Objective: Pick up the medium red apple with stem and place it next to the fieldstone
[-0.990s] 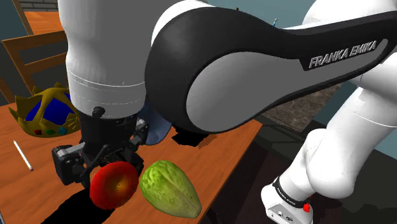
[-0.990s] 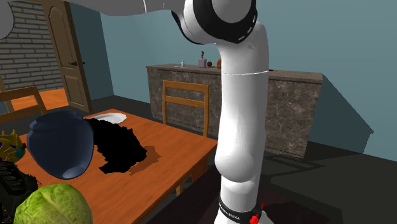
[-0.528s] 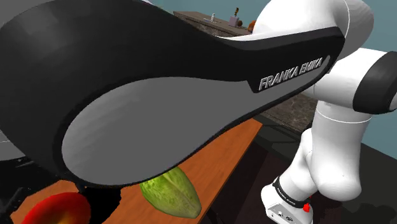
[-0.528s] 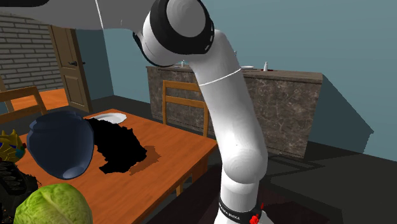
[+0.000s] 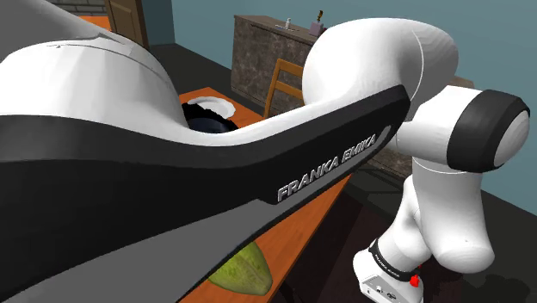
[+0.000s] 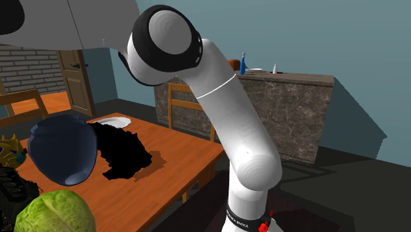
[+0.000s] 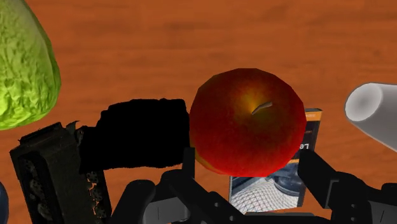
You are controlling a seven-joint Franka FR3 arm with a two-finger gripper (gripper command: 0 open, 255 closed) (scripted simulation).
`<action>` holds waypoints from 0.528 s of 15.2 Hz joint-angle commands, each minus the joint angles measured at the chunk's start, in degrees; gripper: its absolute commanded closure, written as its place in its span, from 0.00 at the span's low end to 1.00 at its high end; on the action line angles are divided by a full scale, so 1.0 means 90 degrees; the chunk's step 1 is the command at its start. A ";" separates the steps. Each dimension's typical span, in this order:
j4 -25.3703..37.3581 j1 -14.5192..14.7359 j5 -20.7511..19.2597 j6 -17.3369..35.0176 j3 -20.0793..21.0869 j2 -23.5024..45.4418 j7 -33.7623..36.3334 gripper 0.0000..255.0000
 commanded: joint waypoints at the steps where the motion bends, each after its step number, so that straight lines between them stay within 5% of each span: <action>1: -0.0186 -0.0033 -0.0009 0.0178 -0.0004 -0.0004 0.0028 1.00; 8: -0.0787 -0.0150 -0.0054 0.0765 -0.0034 0.0012 0.0099 1.00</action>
